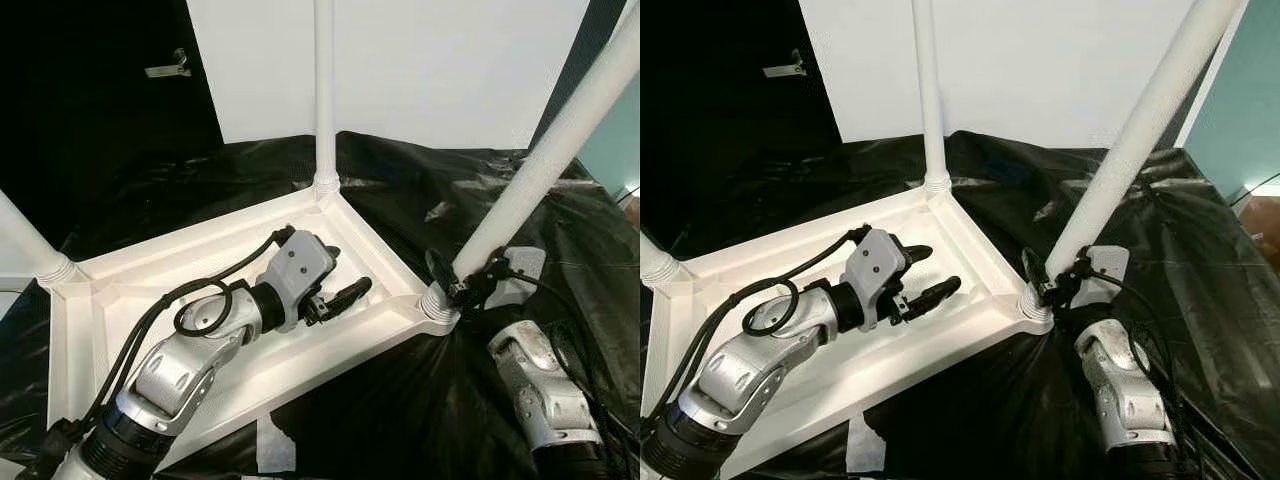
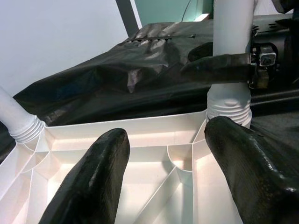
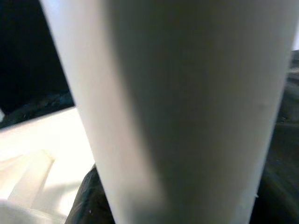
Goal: Building children table
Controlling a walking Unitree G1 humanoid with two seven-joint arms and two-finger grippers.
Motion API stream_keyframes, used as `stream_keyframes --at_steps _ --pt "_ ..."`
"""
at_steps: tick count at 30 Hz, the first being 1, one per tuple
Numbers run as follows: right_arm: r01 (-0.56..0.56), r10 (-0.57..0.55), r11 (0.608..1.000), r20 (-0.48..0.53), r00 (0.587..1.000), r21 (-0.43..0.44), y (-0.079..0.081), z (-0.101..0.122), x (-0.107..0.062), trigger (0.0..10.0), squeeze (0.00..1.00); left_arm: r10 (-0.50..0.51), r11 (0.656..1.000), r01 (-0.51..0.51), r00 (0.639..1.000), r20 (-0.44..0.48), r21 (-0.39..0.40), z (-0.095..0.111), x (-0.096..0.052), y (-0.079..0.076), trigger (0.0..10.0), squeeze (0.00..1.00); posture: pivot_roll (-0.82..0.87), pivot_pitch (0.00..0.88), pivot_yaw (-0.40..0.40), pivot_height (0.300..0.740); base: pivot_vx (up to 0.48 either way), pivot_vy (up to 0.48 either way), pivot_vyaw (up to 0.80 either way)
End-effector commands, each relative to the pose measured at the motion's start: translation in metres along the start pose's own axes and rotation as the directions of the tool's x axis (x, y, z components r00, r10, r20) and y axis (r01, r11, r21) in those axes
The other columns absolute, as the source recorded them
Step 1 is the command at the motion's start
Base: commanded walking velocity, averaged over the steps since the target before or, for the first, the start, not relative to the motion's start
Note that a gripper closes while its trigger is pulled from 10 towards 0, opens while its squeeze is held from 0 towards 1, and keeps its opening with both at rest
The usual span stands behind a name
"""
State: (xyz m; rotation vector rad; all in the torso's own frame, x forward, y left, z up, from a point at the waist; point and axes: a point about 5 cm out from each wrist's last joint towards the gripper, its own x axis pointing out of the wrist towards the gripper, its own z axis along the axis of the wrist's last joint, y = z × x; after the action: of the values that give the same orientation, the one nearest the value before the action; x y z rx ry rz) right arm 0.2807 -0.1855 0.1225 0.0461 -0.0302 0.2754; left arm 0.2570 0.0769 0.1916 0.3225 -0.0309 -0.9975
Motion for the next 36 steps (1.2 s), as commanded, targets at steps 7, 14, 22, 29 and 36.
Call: stream_keyframes --at_steps 7,14,22,29,36 --pt "-0.161 0.072 0.968 -0.397 0.915 -0.195 -0.021 -0.058 -0.024 10.0 0.0 -0.11 0.994 0.11 0.994 0.009 0.017 0.003 0.0 -0.005 10.0 0.0 -0.05 0.0 0.055 0.74 0.0 0.0 0.0" --pt "-0.241 0.121 0.931 -0.393 0.912 -0.273 -0.017 -0.058 -0.028 10.0 0.0 -0.106 0.994 0.106 0.994 0.008 0.018 0.003 -0.001 -0.004 10.0 0.0 -0.05 0.0 0.052 0.74 0.0 0.0 0.0" --pt "-0.158 0.153 0.986 -0.108 0.982 -0.044 -0.004 -0.023 -0.025 10.0 0.0 -0.096 0.995 0.096 0.995 0.014 0.013 0.003 0.001 -0.002 10.0 0.0 -0.06 0.0 0.064 0.74 0.0 0.0 0.0" --pt "-0.156 0.152 0.976 -0.035 0.988 -0.151 -0.008 0.008 -0.015 10.0 0.0 -0.084 0.996 0.084 0.996 0.019 0.007 0.007 0.003 0.006 10.0 0.0 -0.07 0.0 0.062 0.74 0.0 0.0 0.0" --pt "-0.124 0.132 0.97 0.021 0.991 -0.207 -0.011 0.031 -0.007 10.0 0.0 -0.065 0.998 0.065 0.998 0.021 0.014 0.009 0.0 0.014 10.0 0.0 -0.06 0.0 0.056 0.74 0.0 0.0 0.0"
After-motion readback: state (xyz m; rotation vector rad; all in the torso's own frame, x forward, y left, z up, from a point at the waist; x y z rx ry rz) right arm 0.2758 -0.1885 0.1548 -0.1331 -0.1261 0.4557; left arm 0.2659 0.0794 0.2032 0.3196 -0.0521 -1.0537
